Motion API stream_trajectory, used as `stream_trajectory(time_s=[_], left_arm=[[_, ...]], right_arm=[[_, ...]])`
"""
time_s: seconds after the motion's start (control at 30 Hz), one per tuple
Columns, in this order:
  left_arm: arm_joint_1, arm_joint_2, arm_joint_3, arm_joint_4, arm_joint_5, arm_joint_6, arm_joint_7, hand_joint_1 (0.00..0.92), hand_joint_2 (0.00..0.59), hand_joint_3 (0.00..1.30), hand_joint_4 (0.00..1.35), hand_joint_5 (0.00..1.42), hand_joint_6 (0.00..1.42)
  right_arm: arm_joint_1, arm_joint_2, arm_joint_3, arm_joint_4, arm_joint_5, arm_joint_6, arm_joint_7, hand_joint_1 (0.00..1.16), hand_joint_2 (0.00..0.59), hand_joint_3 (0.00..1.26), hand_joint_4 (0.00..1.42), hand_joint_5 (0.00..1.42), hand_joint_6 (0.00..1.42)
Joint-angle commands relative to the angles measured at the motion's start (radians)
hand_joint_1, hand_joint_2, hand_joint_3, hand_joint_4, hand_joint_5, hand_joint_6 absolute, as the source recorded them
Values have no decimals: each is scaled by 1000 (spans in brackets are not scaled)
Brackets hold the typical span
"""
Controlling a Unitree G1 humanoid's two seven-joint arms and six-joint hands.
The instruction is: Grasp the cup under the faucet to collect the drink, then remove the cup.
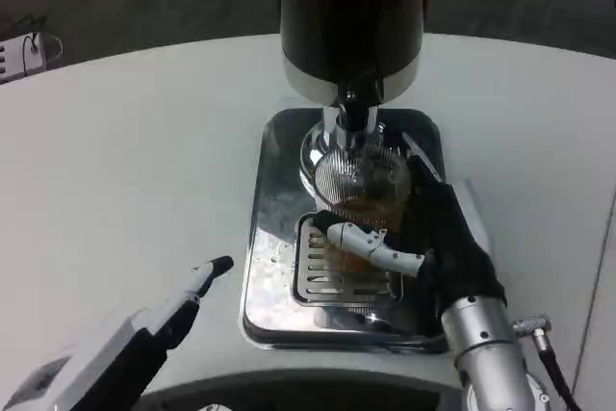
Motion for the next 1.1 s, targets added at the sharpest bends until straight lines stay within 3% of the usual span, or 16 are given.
stream_trajectory(time_s=[0.03, 0.27, 0.5, 0.6, 0.83, 1.1], left_arm=[[18, 8, 4, -13, -9, 17, -23, 0, 75, 25, 0, 45, 74], [29, 10, 8, -15, -13, 21, -33, 0, 75, 30, 0, 48, 80], [31, 16, 9, -11, -19, 25, -46, 0, 71, 37, 0, 55, 86], [29, 17, 7, -8, -21, 26, -51, 0, 71, 42, 0, 58, 87], [26, 18, 7, -1, -25, 23, -54, 0, 71, 47, 0, 62, 89], [16, 21, 3, 12, -32, 13, -50, 0, 71, 56, 0, 67, 96]], right_arm=[[7, 46, 8, 34, -9, -40, -62, 889, 204, 182, 266, 354, 279], [8, 99, 9, 75, -13, -74, -140, 924, 208, 290, 372, 486, 463], [17, 140, 8, 98, -19, -113, -224, 961, 224, 440, 564, 654, 677], [22, 145, 11, 98, -21, -125, -254, 983, 227, 499, 627, 720, 760], [39, 150, 19, 80, -25, -137, -309, 1005, 219, 705, 886, 984, 1115], [90, 146, 37, -13, -21, -126, -290, 1020, 222, 879, 1122, 1200, 1320]])
